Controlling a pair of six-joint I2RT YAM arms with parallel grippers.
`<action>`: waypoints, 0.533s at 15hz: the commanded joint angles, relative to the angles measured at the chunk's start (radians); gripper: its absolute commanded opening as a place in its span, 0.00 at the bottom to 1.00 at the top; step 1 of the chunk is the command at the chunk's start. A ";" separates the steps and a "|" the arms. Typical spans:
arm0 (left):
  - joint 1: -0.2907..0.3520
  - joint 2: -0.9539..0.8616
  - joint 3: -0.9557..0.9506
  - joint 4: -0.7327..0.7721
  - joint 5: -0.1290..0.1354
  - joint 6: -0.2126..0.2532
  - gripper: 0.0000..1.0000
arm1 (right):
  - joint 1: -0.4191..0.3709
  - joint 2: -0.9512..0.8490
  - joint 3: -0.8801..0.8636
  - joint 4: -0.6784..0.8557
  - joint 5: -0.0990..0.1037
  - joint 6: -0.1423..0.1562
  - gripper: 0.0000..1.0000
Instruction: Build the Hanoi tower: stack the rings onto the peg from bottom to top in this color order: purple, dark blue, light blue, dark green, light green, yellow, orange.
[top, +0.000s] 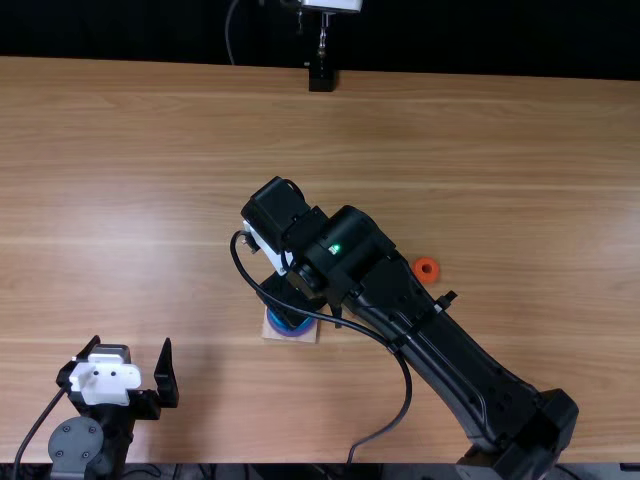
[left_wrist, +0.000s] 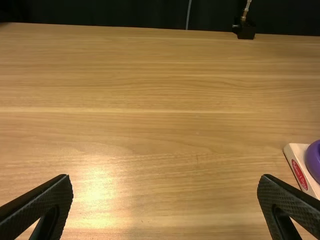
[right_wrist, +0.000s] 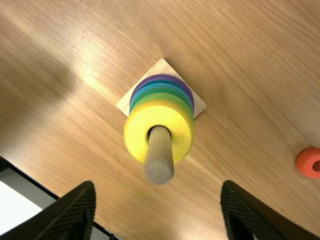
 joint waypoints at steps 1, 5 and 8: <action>-0.006 -0.012 -0.112 -0.078 -0.002 0.014 1.00 | 0.010 0.025 0.002 0.000 0.007 0.009 1.00; -0.006 -0.012 -0.112 -0.078 -0.002 0.014 1.00 | 0.008 0.023 0.045 0.032 0.005 0.012 1.00; -0.006 -0.012 -0.112 -0.078 -0.002 0.014 1.00 | -0.004 0.015 0.043 0.131 0.007 0.047 1.00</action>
